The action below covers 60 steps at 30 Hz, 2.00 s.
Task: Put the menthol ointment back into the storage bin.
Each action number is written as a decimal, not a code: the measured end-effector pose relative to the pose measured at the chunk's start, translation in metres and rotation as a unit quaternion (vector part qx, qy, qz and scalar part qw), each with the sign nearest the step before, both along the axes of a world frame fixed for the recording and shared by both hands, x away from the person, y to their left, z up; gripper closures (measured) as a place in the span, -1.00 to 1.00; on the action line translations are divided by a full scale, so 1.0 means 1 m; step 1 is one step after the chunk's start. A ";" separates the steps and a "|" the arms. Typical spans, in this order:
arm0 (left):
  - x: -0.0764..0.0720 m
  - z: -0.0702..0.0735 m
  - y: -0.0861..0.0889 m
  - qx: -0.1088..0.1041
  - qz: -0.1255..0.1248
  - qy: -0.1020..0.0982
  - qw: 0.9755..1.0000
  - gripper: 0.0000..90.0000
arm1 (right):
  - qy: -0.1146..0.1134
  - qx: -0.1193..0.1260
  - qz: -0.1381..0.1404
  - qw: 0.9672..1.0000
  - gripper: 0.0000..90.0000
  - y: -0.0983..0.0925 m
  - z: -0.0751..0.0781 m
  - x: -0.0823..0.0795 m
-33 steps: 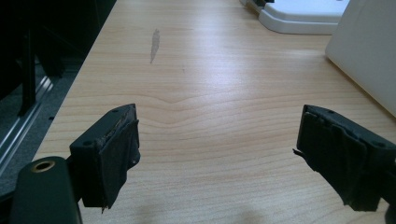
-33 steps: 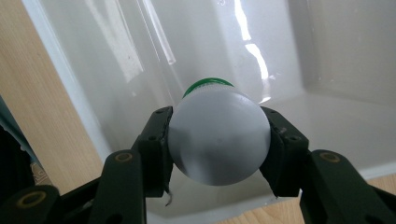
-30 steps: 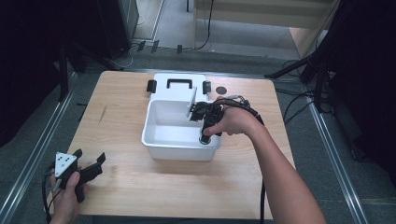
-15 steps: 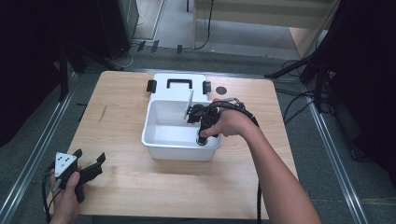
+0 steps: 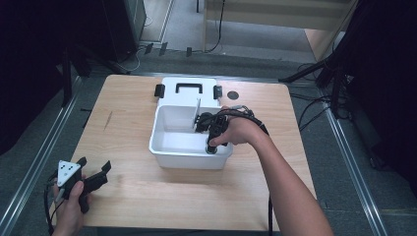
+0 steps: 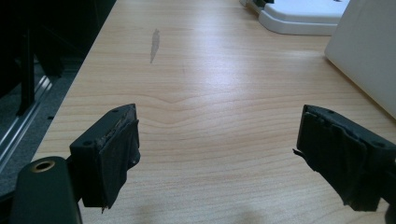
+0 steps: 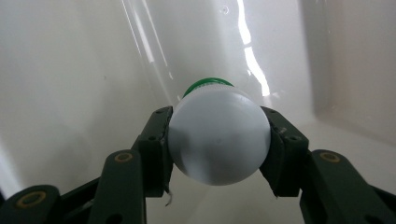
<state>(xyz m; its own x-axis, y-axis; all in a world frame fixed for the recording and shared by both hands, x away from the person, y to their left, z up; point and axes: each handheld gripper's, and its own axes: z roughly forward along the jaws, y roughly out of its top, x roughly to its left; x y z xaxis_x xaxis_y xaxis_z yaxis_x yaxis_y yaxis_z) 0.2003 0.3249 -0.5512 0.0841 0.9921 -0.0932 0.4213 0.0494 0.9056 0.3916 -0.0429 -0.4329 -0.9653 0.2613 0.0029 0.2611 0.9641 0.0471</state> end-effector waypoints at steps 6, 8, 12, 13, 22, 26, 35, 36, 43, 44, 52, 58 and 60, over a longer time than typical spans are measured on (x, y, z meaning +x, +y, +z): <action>0.000 0.000 0.000 -0.001 0.001 0.000 1.000 -0.69 | 0.000 0.001 0.002 1.000 0.14 -0.001 -0.005 0.001; 0.000 0.000 0.000 -0.001 0.001 0.000 1.000 -0.69 | -0.001 0.000 0.008 1.000 0.14 0.000 -0.007 0.001; 0.000 0.000 0.000 -0.001 0.001 0.001 1.000 -0.69 | 0.000 0.000 0.010 1.000 0.14 0.001 -0.009 0.001; 0.000 0.000 0.000 0.000 0.001 0.000 1.000 -0.69 | 0.001 -0.001 0.006 1.000 0.14 0.001 -0.010 0.001; 0.000 0.000 0.000 0.000 0.000 0.000 1.000 -0.69 | -0.001 -0.008 0.016 1.000 0.14 0.003 -0.015 0.001; 0.000 0.000 0.000 0.000 0.000 0.000 1.000 -0.69 | 0.001 -0.012 0.018 1.000 0.14 0.004 -0.017 0.001; 0.000 0.000 0.000 0.000 0.000 0.000 1.000 -0.69 | 0.001 -0.026 0.025 0.999 0.13 0.006 -0.022 -0.001; 0.000 0.000 0.000 0.000 0.000 0.000 1.000 -0.69 | 0.001 -0.026 0.025 0.999 0.12 0.006 -0.022 -0.001; 0.000 0.000 0.000 0.000 0.000 0.000 1.000 -0.69 | 0.002 -0.021 0.023 0.999 0.14 0.005 -0.021 -0.001; 0.000 0.000 0.000 0.000 0.000 0.000 1.000 -0.69 | 0.002 -0.020 0.020 1.000 0.14 0.005 -0.019 -0.001; 0.000 0.000 0.000 0.001 0.001 0.000 1.000 -0.69 | -0.003 -0.007 0.009 1.000 0.10 0.001 -0.009 -0.001; 0.000 0.000 -0.001 0.001 0.001 0.001 1.000 -0.69 | -0.009 0.004 -0.005 1.000 0.07 -0.007 0.003 0.002; 0.000 0.000 -0.001 0.002 0.001 0.001 1.000 -0.69 | -0.011 0.005 -0.004 1.000 0.07 -0.009 0.006 0.002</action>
